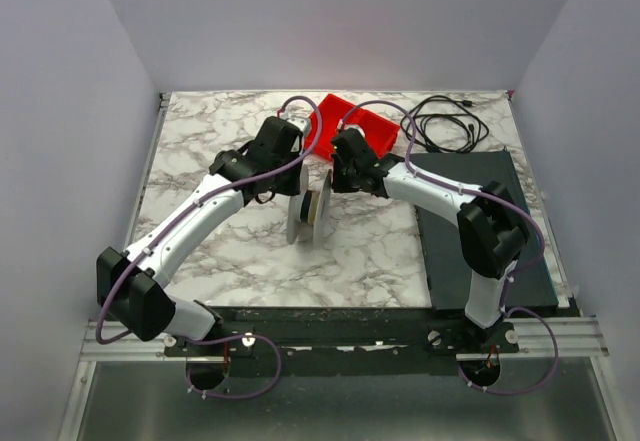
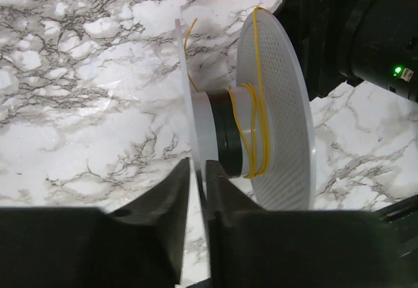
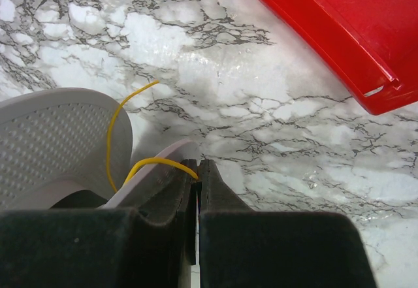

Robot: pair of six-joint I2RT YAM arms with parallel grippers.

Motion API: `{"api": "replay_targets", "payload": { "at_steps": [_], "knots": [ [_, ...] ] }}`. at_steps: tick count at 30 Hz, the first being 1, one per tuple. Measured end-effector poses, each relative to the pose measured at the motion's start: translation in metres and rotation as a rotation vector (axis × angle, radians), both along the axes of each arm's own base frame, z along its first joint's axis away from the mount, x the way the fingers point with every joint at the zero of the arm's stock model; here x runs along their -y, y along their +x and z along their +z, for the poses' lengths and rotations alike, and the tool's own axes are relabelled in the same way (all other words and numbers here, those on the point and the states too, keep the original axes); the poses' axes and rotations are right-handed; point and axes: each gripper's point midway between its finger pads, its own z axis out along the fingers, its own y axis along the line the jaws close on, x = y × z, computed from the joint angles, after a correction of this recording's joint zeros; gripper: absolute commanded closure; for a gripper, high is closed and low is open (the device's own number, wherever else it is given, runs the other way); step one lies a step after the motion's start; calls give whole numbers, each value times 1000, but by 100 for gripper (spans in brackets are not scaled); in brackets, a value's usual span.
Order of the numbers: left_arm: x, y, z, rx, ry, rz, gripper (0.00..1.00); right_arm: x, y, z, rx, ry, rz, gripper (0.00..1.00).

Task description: Wrap the cables

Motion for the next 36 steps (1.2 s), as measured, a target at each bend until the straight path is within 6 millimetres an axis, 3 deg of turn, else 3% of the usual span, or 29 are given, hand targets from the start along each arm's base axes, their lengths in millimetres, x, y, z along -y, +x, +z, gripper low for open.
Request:
{"api": "replay_targets", "payload": {
  "at_steps": [10, 15, 24, 28, 31, 36],
  "knots": [
    [-10, 7, 4, -4, -50, -25, 100, 3, -2, -2, -1, -25, 20, 99],
    [-14, 28, 4, -8, -152, -56, 100, 6, 1, -4, 13, -38, 36, 99],
    [-3, 79, -2, 46, -340, -155, 100, 20, 0, -19, -3, -51, 76, 99],
    [-8, 95, -18, 33, -370, -145, 100, 22, 1, -9, 5, -33, 88, 98],
    [-14, 100, -41, -26, -386, -126, 100, 22, -1, 1, 14, -21, 107, 97],
    [-15, 87, -73, -134, -400, -107, 97, 22, -8, 2, -3, -21, 132, 97]
  ]
}}
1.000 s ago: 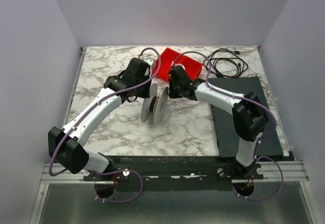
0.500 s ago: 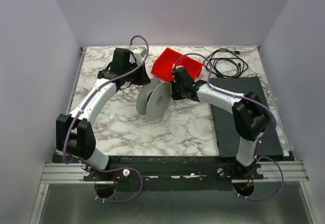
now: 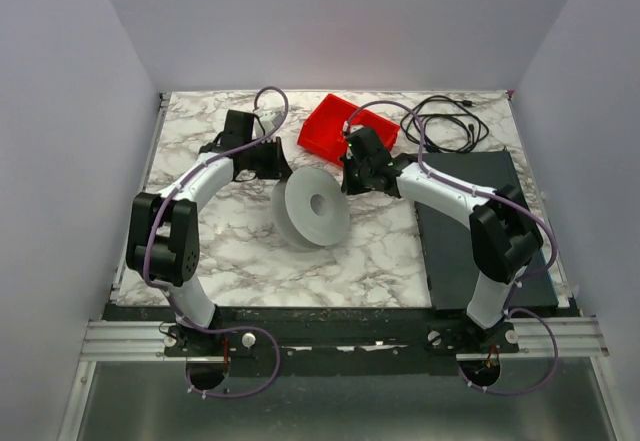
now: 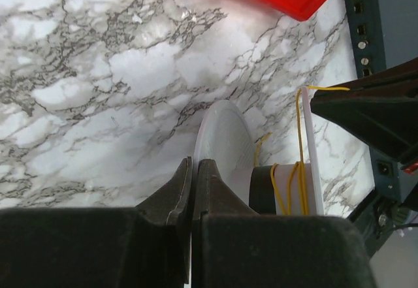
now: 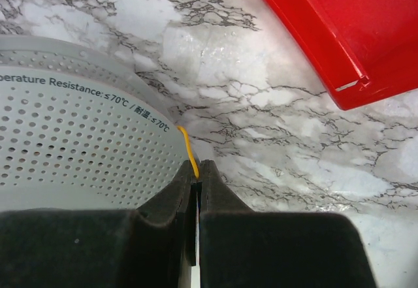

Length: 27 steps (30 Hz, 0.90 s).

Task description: Wrap the cables

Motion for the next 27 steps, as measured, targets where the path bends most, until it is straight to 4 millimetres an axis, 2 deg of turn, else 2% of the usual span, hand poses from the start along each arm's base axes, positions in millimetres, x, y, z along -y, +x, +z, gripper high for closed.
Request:
{"api": "replay_targets", "payload": {
  "at_steps": [3, 5, 7, 11, 15, 18, 23, 27],
  "knots": [
    [-1, -6, -10, -38, 4, 7, 86, -1, -3, -1, -11, 0, 14, 97],
    [-3, -7, -14, -48, 14, 19, 67, -1, -4, -1, -14, 2, 17, 97],
    [-6, -7, -21, -53, 44, 39, 54, -4, -5, 0, -20, 12, 26, 97],
    [-17, -10, -34, -85, 105, 87, 42, -8, -5, 5, -20, 32, 41, 97],
    [-23, -9, -35, -95, 141, 121, 34, -10, -5, 7, -21, 39, 46, 97],
    [-31, -5, -27, -96, 189, 159, 30, -11, -5, 7, -24, 44, 47, 97],
    [-49, 11, 5, -34, 276, 249, 26, -15, -5, 8, -29, 56, 53, 97],
    [-62, 20, 30, 19, 314, 310, 27, -17, -7, 6, -44, 58, 61, 97]
  ]
}}
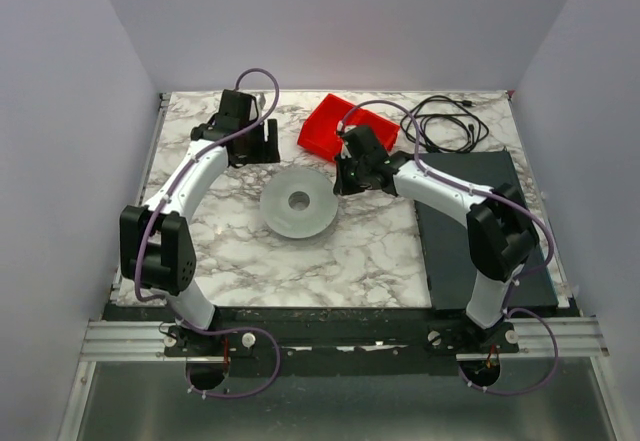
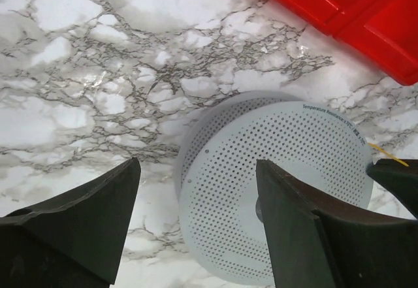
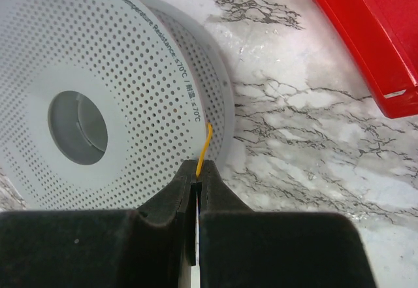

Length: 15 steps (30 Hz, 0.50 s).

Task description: Wrap the cables

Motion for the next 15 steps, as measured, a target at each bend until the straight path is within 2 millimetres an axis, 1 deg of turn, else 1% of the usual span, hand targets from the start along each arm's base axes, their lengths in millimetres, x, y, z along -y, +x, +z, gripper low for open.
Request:
{"api": "replay_targets", "payload": {
  "at_steps": [3, 5, 8, 10, 11, 13, 15],
  "knots": [
    [-6, -2, 2, -7, 26, 22, 30, 0, -1, -5, -11, -6, 1, 97],
    [-10, -10, -3, -38, 35, 44, 34, 0, -2, -9, -21, -12, 3, 97],
    [-15, -34, -10, -78, 23, 81, 42, 0, -2, -10, -24, -14, 3, 97],
    [-18, -62, -13, -102, -7, 111, 44, 0, -2, -10, -24, -14, 4, 96],
    [-19, -71, -13, -104, -21, 119, 46, 1, -2, -11, -25, -15, 4, 96],
    [-17, -95, -15, -119, -70, 137, 53, 2, -4, -15, -30, -22, 7, 96],
    [-12, -108, -18, -131, -108, 141, 59, 3, -5, -18, -29, -24, 8, 96]
  ]
}}
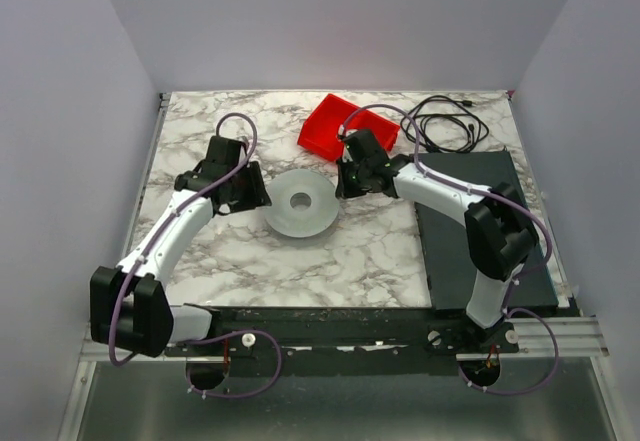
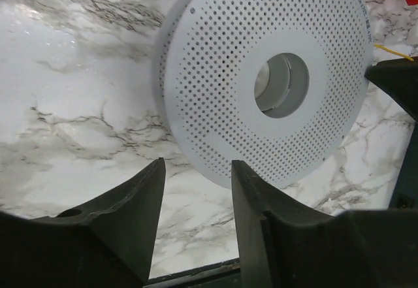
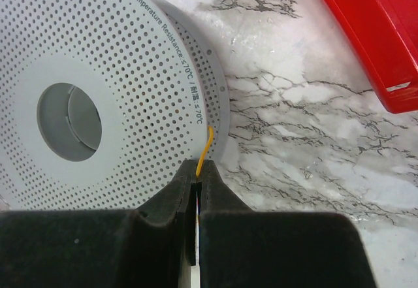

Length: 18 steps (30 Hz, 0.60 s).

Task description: Wrap the cables

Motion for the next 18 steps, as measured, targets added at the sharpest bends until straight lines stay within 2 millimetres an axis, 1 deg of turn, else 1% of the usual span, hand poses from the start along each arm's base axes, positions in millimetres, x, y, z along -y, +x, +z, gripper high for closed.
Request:
{"api": "replay_targets", "payload": {
  "at_steps": [3, 7, 10, 12, 15, 18],
  "knots": [
    [13, -7, -10, -26, -38, -7, 63, 1, -1, 0, 15, 7, 4, 95],
    [27, -9, -30, -82, -34, -20, 76, 6, -6, 0, 26, 20, 3, 94],
    [30, -8, -40, -111, -4, -16, 78, 7, -6, 0, 26, 32, 7, 94],
    [27, -3, -43, -118, 23, 3, 78, 9, -5, 0, 24, 43, 6, 94],
    [24, 7, -41, -116, 52, 25, 78, 13, -5, 0, 10, 70, 11, 94],
    [24, 24, -36, -101, 77, 44, 78, 19, -6, -1, -13, 90, 15, 93]
  ]
}}
